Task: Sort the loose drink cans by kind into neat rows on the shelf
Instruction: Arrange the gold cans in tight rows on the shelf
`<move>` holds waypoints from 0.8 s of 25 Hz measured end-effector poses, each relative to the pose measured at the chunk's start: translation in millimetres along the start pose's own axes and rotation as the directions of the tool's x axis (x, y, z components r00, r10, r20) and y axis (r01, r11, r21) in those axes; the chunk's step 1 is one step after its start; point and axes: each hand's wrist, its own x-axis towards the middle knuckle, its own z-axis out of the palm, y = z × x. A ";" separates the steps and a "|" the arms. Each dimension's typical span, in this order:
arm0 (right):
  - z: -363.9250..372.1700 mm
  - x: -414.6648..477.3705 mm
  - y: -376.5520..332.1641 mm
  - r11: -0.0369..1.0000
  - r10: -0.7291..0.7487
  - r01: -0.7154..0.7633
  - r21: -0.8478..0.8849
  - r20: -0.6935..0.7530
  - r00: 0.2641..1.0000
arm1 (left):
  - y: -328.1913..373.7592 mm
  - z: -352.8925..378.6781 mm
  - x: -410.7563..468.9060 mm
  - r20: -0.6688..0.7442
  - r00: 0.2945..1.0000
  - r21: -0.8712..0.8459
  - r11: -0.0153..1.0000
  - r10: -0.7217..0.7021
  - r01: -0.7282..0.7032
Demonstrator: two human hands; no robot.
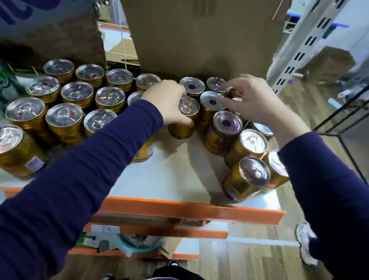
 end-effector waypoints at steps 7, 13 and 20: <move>38.5 90.9 -24.7 0.997 -0.074 0.073 0.014 0.240 0.968 | 5.1 -4.4 -48.2 -0.080 0.997 -0.187 0.982 -0.006 -0.009; 34.8 91.2 -36.5 0.982 -0.165 0.146 0.122 0.159 0.973 | 2.1 -6.2 -86.8 -0.154 0.988 -0.231 0.971 0.030 -0.065; -9.3 23.2 -67.0 0.969 -0.111 0.055 0.242 0.225 0.968 | -18.6 -20.1 -136.5 -0.180 0.976 -0.312 0.934 0.120 -0.172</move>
